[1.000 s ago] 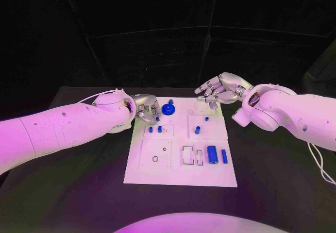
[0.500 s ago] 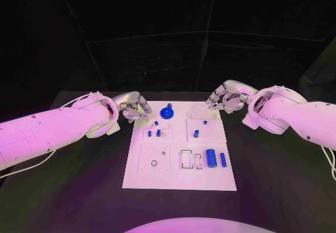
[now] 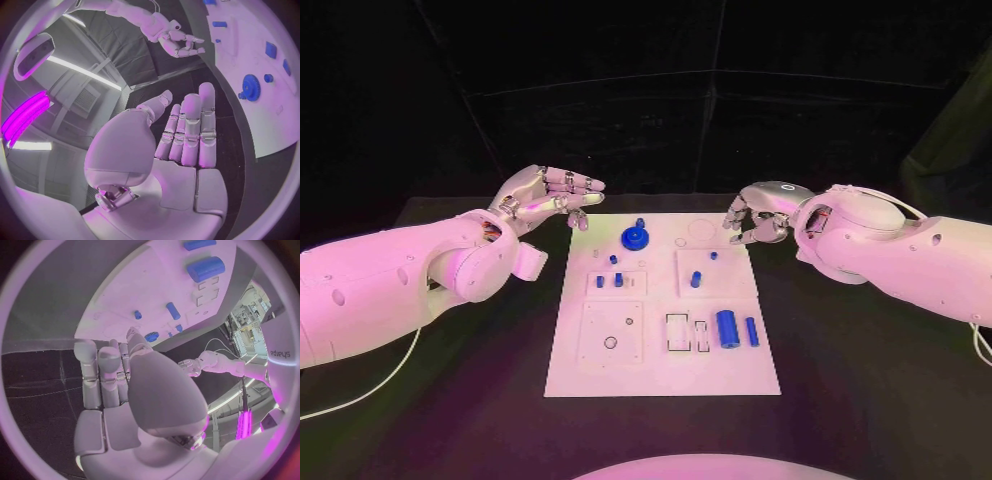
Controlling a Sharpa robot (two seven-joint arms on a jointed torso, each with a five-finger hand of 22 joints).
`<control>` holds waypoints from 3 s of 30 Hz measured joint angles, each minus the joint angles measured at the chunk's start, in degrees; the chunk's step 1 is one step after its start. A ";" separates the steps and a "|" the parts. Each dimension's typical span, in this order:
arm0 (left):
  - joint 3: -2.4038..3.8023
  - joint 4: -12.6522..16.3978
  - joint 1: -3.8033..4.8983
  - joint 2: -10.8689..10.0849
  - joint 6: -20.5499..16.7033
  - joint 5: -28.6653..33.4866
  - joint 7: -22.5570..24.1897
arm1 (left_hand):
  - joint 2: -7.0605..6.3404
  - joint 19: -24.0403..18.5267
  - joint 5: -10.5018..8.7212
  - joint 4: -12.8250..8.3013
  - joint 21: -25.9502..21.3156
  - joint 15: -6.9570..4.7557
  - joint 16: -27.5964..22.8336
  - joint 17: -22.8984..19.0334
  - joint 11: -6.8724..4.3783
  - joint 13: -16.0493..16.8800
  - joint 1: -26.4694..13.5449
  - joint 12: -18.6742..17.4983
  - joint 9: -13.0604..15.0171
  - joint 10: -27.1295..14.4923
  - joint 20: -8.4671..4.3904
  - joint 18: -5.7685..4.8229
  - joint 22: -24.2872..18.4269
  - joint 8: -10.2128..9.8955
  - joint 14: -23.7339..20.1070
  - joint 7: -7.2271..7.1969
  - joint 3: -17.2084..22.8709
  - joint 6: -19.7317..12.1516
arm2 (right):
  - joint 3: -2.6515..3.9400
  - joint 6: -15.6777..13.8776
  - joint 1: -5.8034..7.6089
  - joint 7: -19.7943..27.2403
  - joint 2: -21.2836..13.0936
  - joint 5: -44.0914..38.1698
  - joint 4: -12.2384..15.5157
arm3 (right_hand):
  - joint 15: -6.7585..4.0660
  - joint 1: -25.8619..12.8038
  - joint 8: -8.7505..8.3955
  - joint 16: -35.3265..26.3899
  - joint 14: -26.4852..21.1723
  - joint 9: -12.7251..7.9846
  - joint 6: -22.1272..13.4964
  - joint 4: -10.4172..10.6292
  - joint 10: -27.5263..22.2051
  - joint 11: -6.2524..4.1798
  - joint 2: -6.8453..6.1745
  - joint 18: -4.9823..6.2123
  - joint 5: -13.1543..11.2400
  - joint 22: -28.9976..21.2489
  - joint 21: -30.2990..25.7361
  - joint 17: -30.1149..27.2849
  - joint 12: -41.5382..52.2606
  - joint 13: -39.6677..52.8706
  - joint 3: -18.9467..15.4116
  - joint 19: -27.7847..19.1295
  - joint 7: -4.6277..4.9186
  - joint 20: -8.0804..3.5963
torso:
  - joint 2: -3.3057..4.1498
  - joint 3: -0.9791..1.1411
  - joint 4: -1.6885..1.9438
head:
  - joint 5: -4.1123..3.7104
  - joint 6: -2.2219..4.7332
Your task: Assemble the parts on the task board
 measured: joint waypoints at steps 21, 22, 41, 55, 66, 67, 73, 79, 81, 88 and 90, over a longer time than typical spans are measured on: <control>-0.03 0.01 -0.03 -1.11 0.40 8.74 3.28 | 0.46 0.00 0.00 -0.09 -0.67 0.01 -0.44 -0.70 0.00 0.11 0.00 0.61 0.01 0.00 0.00 -0.01 -0.69 0.49 -0.42 -0.21 -0.86 0.62 | -0.03 2.50 -3.27 -0.60 3.71 -6.04 -1.05 | 0.38 0.84 -1.92 5.72 -0.04 0.07 -0.46 -1.75 0.23 0.22 -0.95 -0.89 -1.95 5.54 4.12 4.62 -1.07 -3.76 2.63 2.19 0.34 0.14 | 0.09 0.05 0.01 | 0.02 -0.37; -0.03 -0.02 -0.03 -1.12 0.41 8.81 3.29 | 0.46 0.00 0.00 -0.08 -0.67 0.01 -0.44 -0.70 0.00 0.12 0.00 0.61 0.01 -0.01 0.00 -0.01 -0.69 0.49 -0.42 -0.21 -0.86 0.62 | -0.03 2.55 -3.29 -0.59 3.81 -6.12 -1.15 | 0.38 0.84 -1.92 5.81 -0.04 0.07 -0.38 -1.74 0.23 0.22 -0.95 -0.89 -1.95 5.68 4.36 4.70 -1.07 -3.90 2.96 2.19 0.43 0.14 | 0.09 0.05 0.01 | -0.02 -0.40; -0.03 -0.26 -0.05 -1.03 0.44 9.30 3.24 | 0.99 0.00 0.00 -0.47 -1.33 0.22 -0.44 -1.40 0.43 0.11 0.53 1.29 -0.17 -0.43 0.00 -0.05 -1.30 0.48 -0.62 0.31 -1.58 0.09 | 0.17 3.77 -3.66 -0.33 5.21 -6.64 -2.25 | 0.38 1.76 -2.20 10.31 -0.04 0.35 4.15 -2.75 4.87 -0.29 0.44 -1.78 -4.81 10.86 8.54 7.68 -2.04 -6.87 12.59 4.36 0.00 -0.17 | 0.08 0.01 0.01 | -0.10 -0.46; -0.03 -0.26 -0.05 -0.95 0.46 9.37 2.94 | 0.98 0.00 0.00 -0.09 -1.60 0.43 -0.44 -1.59 0.63 0.10 0.54 1.50 -0.16 -0.63 0.00 -0.06 -1.51 0.49 -0.83 0.51 -1.96 -0.12 | 0.20 3.69 -3.64 -0.75 5.63 -7.13 -2.44 | 0.38 -2.01 -2.21 11.20 -0.04 0.31 6.46 -5.75 7.74 -0.67 -1.45 -2.68 -5.33 15.16 11.59 6.78 -3.81 -7.16 21.99 6.12 -0.32 -0.24 | 0.09 0.02 -0.01 | -0.15 -0.74; -0.03 -0.56 -0.05 -1.10 0.45 9.40 2.74 | 0.96 0.00 0.00 -0.25 -1.60 0.43 -0.44 -1.66 0.83 0.10 0.56 1.50 -0.16 -0.83 0.00 -0.07 -1.57 0.48 -0.82 0.51 -2.12 -0.11 | 0.04 -1.67 -4.00 -0.97 2.88 -7.38 0.98 | 0.38 -4.54 -2.80 11.53 -0.04 0.30 6.67 -8.23 8.18 -0.71 -3.00 -2.67 -5.62 16.51 12.54 6.29 -4.88 -7.01 26.19 6.60 -0.13 -0.14 | 0.00 0.01 -0.02 | -0.16 -0.75; -0.03 -0.60 -0.05 -1.11 0.45 9.40 2.73 | 0.96 0.00 0.00 -0.25 -1.60 0.43 -0.44 -1.66 0.83 0.10 0.56 1.50 -0.15 -0.83 0.00 -0.07 -1.57 0.48 -0.82 0.51 -2.12 -0.11 | 0.05 -2.44 -3.99 -0.93 2.47 -7.28 1.52 | 0.38 -4.60 -2.80 11.53 -0.04 0.31 6.67 -8.29 8.32 -0.71 -3.06 -2.67 -5.62 16.52 12.54 6.29 -4.88 -7.01 26.26 6.60 -0.12 -0.14 | -0.01 0.01 -0.03 | -0.16 -0.70; -0.03 -0.72 -0.05 -1.11 0.43 9.41 2.63 | 0.96 0.00 0.00 -0.24 -1.82 0.43 -0.44 -1.72 0.82 0.10 0.56 1.49 -0.15 -1.25 0.00 -0.07 -1.63 0.48 -0.82 0.71 -2.45 -0.32 | 0.10 -5.90 -3.96 -0.84 0.69 -6.77 4.12 | 0.38 -5.60 -2.80 11.91 -0.04 0.31 6.67 -9.13 8.32 -0.71 -3.44 -2.67 -5.29 17.03 12.98 6.29 -5.24 -7.01 27.72 6.81 -0.12 -0.35 | -0.02 0.01 -0.06 | -0.36 -0.59; -0.03 -0.71 -0.05 -1.12 0.41 9.42 2.50 | 0.96 0.00 0.00 -0.24 -1.81 0.43 -0.44 -1.80 0.83 0.10 0.56 1.49 -0.18 -1.25 0.00 -0.08 -1.71 0.48 -0.82 0.71 -2.44 -0.32 | 0.17 -8.75 -3.95 -0.90 -0.87 -6.16 7.31 | 0.38 -5.81 -2.80 12.39 -0.04 0.31 6.67 -9.62 8.32 -0.71 -3.65 -2.67 -5.07 17.53 13.20 6.29 -5.24 -7.02 28.22 7.01 -0.12 -0.14 | -0.02 -0.01 -0.06 | -0.41 -0.52; -0.03 -0.69 -0.05 -1.12 0.39 9.42 2.47 | 0.96 0.00 0.00 -0.24 -1.81 0.43 -0.44 -1.80 0.82 0.10 0.56 1.50 -0.20 -1.25 0.00 -0.08 -1.71 0.48 -0.82 0.71 -2.44 -0.32 | 0.19 -9.36 -3.94 -0.90 -1.05 -5.87 8.58 | 0.38 -5.81 -2.80 12.39 -0.04 0.31 6.67 -9.81 8.32 -0.71 -3.65 -2.67 -4.96 17.63 13.20 6.29 -5.24 -7.03 28.40 7.01 -0.12 -0.14 | 0.01 -0.01 -0.05 | -0.31 -0.53; -0.03 -0.50 -0.05 -0.91 0.28 9.44 2.42 | 1.19 0.00 0.00 -0.24 -1.81 0.43 -0.44 -1.79 0.82 0.10 0.79 1.72 -0.20 -1.25 0.00 -0.07 -1.70 0.48 -0.82 0.71 -2.44 -0.32 | 0.21 -10.66 -3.94 -0.69 1.21 -4.78 11.63 | 0.38 -6.34 -2.80 12.59 -0.04 0.30 6.67 -10.05 8.32 -0.71 -3.85 -3.34 -4.70 18.00 13.50 6.35 -5.54 -7.03 28.95 7.42 -0.12 -0.16 | 0.04 -0.01 0.03 | 0.40 -0.64; -0.03 -0.19 -0.05 -0.70 0.24 9.45 2.41 | 1.19 0.00 0.00 -0.24 -1.81 0.43 -0.44 -1.81 0.83 0.09 0.79 1.72 -0.20 -1.25 0.00 -0.08 -1.73 0.48 -0.82 0.74 -2.44 -0.35 | 0.21 -10.69 -3.95 -0.58 2.71 -4.45 11.95 | 0.38 -6.64 -2.80 12.59 -0.04 0.30 6.67 -10.05 8.32 -0.71 -3.90 -3.58 -4.70 18.10 13.70 6.34 -5.54 -7.03 28.95 7.42 -0.12 -0.16 | 0.04 -0.03 0.07 | 0.56 -0.67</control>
